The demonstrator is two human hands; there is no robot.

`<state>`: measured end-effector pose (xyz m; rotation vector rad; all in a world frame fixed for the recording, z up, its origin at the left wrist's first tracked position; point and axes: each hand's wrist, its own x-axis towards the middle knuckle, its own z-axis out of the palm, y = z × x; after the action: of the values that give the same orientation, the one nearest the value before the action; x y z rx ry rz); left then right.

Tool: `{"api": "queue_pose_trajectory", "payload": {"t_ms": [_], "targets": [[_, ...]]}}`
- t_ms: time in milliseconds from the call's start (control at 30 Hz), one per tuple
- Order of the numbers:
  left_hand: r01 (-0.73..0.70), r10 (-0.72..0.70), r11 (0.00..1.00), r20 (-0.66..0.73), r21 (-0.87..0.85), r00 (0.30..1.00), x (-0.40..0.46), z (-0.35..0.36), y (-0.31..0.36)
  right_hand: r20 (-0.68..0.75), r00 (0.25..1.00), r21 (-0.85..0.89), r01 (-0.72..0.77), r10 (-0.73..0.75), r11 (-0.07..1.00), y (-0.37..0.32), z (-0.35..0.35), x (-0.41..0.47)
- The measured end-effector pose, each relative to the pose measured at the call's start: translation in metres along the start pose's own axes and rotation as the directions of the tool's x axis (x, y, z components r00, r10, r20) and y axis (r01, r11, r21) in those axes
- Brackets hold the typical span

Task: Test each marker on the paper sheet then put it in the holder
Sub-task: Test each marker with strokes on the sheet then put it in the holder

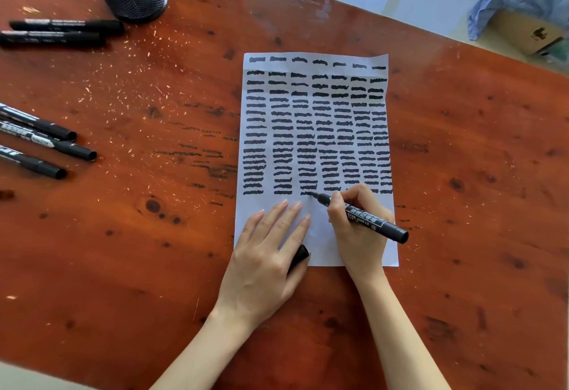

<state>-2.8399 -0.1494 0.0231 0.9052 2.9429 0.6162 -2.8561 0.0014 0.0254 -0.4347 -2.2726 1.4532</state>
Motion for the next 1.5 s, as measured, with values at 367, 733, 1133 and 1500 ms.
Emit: {"api": "queue_pose_trajectory", "payload": {"t_ms": [367,733,1133,1500], "targets": [[-0.003,0.003,1.0,-0.003,0.001,1.0,0.0,0.0,0.0,-0.03,0.999,-0.004,0.021,-0.022,1.0,0.0,0.001,0.0],[-0.002,0.002,1.0,-0.002,0.006,1.0,-0.001,0.001,0.0,-0.037,0.999,0.005,0.041,-0.04,0.999,0.001,0.001,0.0],[-0.001,0.001,1.0,-0.003,-0.013,1.0,-0.001,0.002,0.0,-0.094,0.991,0.224,-0.077,0.1,0.971,0.002,-0.003,0.003],[0.075,-0.052,0.982,0.131,-0.174,0.99,0.003,-0.007,-0.002,-0.019,0.963,0.448,-0.231,0.268,0.864,-0.008,-0.011,0.011]]}}
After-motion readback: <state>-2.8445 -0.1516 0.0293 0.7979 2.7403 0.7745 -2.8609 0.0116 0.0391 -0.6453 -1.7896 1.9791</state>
